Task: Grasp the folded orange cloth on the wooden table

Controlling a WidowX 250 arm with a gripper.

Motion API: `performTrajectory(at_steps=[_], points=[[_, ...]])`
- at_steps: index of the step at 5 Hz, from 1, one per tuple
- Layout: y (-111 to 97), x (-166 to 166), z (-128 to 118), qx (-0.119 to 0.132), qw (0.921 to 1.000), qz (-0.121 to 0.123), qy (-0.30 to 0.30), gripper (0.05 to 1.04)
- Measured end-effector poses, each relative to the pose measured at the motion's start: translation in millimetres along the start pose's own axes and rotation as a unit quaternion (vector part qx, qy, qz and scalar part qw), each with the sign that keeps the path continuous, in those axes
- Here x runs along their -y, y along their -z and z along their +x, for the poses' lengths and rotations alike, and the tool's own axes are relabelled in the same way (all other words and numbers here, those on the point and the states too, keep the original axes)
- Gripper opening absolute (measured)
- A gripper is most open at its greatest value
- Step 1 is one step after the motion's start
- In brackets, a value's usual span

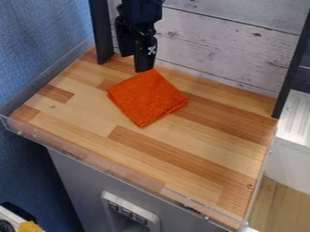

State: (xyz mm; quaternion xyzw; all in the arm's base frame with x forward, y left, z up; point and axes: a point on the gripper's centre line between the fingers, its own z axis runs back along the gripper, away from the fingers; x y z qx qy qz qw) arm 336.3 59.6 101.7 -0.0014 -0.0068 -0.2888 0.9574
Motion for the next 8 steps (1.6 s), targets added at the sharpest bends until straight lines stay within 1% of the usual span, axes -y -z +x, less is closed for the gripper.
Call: performTrajectory(at_steps=[1,2,3,4,5,6,7,8], points=[[2,-2,4,-0.003,1.0000,-0.006,0.005,0.952],[3,2,8,-0.004,0.9999,-0.008,0.007,0.674],[15,5,15,-0.006,0.9999,-0.012,0.009,0.368],[26,5,19,-0.008,0.9999,-0.010,0.009,0.154],[40,8,22,-0.012,0.9999,-0.008,0.010,0.065],[48,9,22,-0.011,0.9999,-0.003,0.008,0.059],[63,7,21,-0.019,0.9998,-0.003,0.008,0.059],[72,8,18,-0.017,0.9998,0.002,0.005,0.059]])
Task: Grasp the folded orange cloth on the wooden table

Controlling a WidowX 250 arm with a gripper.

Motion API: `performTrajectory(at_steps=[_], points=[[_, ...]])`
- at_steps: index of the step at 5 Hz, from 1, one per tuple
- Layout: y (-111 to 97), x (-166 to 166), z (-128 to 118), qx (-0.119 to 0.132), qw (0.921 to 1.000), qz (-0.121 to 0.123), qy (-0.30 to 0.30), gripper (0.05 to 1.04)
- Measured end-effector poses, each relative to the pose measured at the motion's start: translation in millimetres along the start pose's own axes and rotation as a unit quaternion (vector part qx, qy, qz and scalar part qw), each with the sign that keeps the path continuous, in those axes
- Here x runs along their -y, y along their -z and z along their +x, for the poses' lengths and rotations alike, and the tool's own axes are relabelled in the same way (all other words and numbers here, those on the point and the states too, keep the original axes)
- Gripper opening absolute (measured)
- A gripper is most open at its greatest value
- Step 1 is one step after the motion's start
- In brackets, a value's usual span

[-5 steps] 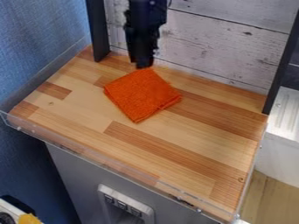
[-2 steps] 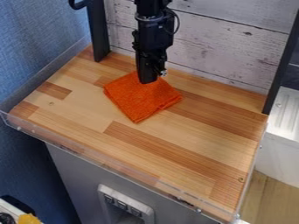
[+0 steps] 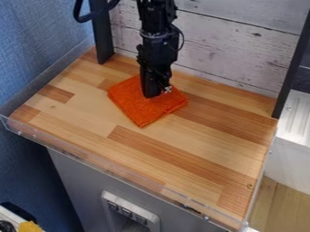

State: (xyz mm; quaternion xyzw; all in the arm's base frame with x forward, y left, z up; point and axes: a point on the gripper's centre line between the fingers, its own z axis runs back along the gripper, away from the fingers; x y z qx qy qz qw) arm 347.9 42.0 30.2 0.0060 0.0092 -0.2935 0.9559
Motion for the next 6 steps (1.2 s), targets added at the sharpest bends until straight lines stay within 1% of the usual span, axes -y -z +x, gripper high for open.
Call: performTrajectory(at_steps=[1,2,3,4,5,6], points=[[9,2,-2,-0.002,1.0000,-0.002,0.002,0.059],[10,1,0,0.003,1.0000,0.002,-0.003,0.059],[15,1,0,0.000,1.0000,0.001,-0.010,0.059],[18,1,-1,0.002,0.9993,0.003,-0.037,0.059],[19,4,-5,0.000,0.9965,0.005,-0.084,0.059],[17,14,-6,-0.004,0.9916,0.004,-0.129,0.059]])
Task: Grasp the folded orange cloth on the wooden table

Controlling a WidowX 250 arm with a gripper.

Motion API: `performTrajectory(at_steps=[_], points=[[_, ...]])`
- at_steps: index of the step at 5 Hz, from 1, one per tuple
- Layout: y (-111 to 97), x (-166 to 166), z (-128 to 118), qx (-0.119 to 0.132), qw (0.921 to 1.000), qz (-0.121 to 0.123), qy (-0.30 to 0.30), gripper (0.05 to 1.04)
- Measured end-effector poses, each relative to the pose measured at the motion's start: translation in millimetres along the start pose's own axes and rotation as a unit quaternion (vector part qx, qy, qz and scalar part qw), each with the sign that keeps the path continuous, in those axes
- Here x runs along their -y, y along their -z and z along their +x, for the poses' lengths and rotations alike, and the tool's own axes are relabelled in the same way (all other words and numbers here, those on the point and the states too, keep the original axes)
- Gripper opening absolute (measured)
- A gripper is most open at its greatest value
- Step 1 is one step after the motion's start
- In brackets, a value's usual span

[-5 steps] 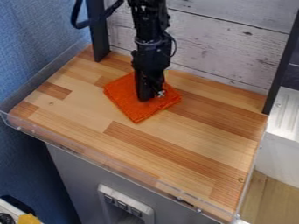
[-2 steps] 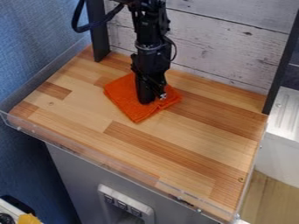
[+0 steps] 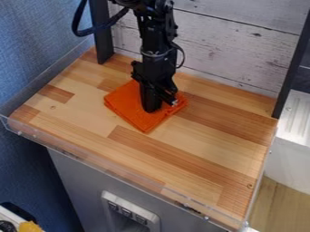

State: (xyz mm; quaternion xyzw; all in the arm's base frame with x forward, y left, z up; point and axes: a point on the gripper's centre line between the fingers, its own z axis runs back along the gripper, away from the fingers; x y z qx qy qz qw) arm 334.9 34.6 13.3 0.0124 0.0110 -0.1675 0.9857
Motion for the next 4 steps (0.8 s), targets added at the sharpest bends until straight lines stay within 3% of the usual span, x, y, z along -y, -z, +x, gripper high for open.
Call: performTrajectory(at_steps=[4], points=[[-13,8,-10,0.012,0.9892,0.001,-0.146,0.059]])
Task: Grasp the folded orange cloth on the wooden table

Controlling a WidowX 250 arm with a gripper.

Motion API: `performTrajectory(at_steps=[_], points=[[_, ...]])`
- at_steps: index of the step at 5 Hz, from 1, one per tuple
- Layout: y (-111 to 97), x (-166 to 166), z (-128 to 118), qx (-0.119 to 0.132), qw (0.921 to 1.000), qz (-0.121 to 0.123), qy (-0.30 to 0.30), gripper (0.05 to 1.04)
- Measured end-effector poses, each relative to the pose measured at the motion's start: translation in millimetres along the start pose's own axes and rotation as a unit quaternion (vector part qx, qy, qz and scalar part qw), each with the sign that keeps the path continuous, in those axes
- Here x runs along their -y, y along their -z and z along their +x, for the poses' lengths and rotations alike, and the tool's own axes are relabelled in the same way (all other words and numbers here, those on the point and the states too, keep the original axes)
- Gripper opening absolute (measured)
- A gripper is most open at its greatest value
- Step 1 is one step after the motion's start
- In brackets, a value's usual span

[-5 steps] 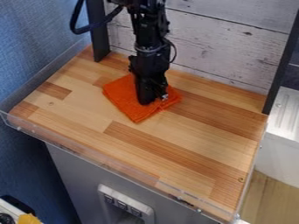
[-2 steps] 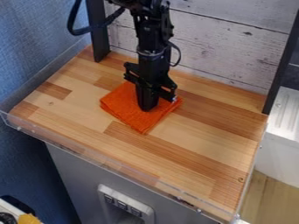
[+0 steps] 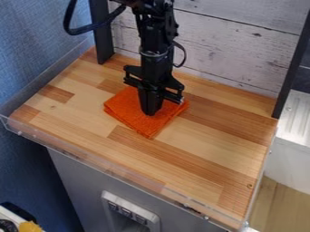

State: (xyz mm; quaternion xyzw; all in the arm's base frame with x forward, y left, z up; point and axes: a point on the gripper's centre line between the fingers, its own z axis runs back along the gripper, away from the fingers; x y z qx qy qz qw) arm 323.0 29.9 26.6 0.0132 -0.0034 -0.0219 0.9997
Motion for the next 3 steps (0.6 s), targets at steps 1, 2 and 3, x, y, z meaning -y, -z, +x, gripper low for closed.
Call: performTrajectory(at_steps=[1,2,3], points=[[-4,2,-1,0.005,0.9998,-0.004,-0.017,0.083],[-19,4,-6,-0.004,0.9995,-0.010,-0.031,0.233],[-37,6,-3,-0.005,0.9990,-0.015,-0.042,0.485]])
